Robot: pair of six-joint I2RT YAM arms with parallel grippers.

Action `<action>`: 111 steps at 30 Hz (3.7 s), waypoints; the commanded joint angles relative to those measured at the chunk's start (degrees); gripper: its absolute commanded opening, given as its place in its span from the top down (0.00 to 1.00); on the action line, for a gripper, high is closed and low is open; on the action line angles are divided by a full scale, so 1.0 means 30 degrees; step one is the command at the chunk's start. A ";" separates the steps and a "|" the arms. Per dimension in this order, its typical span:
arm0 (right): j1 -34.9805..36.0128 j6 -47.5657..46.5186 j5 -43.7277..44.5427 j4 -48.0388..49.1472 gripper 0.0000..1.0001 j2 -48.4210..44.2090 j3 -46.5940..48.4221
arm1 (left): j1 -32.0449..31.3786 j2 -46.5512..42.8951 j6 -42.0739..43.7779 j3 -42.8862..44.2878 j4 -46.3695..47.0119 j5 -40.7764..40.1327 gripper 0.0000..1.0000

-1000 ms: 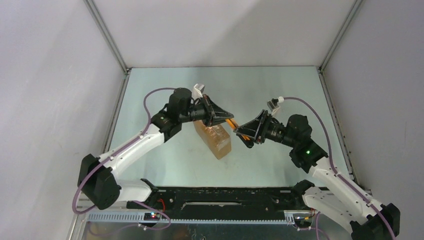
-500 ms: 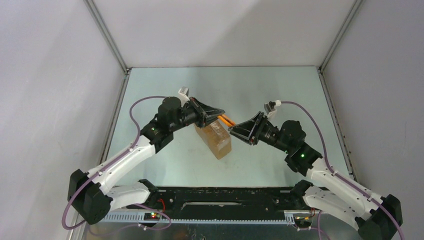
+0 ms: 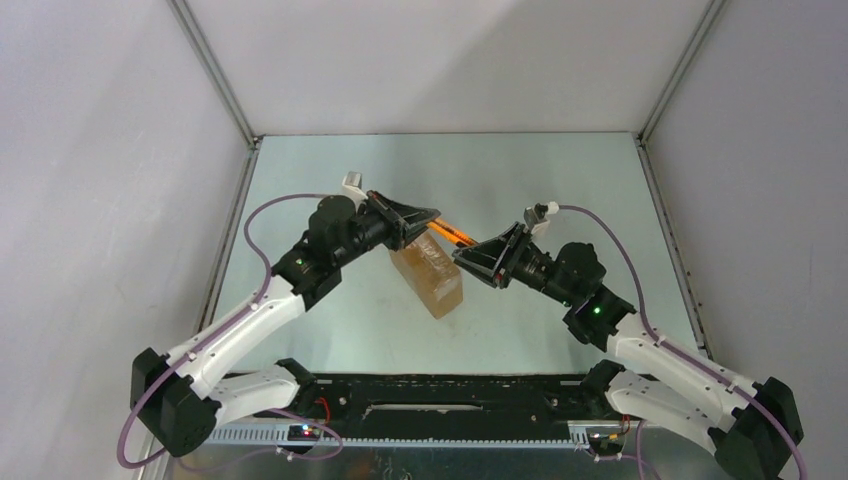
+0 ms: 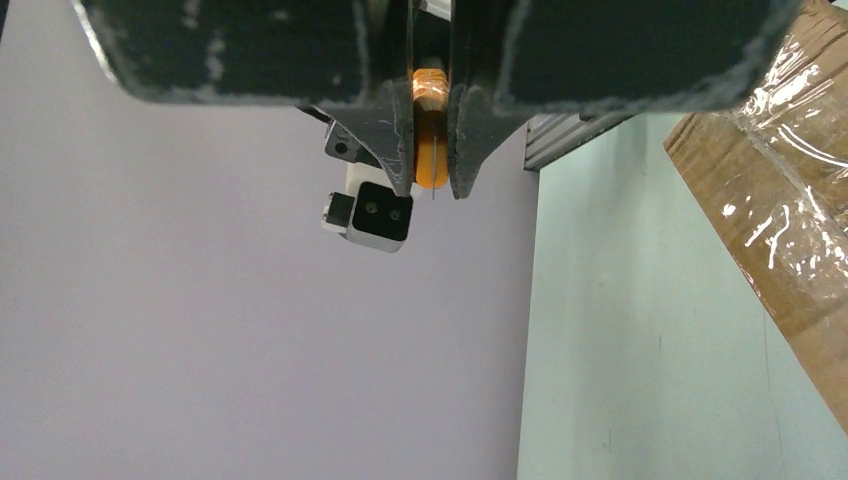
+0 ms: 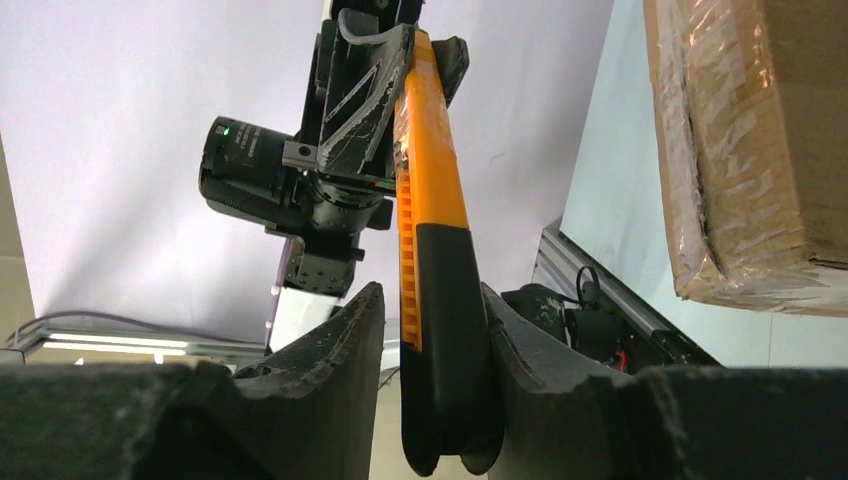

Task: Unpack the express box
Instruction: Cut the express box at the center of the board.

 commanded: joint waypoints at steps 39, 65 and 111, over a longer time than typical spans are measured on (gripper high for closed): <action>-0.0872 0.1538 0.1353 0.3236 0.84 0.0241 0.1851 | -0.2119 -0.0664 0.2693 -0.1062 -0.0785 -0.3696 1.00; 0.3923 0.0710 1.1769 -1.5603 1.00 -1.4377 -0.2622 | -0.2298 0.4511 0.4570 0.9598 -2.1168 -0.7933 0.00; 0.4901 -0.2831 1.0560 -1.0020 1.00 -1.0584 -0.1741 | -0.1023 1.2271 0.2173 1.3083 -2.0484 -0.0638 0.28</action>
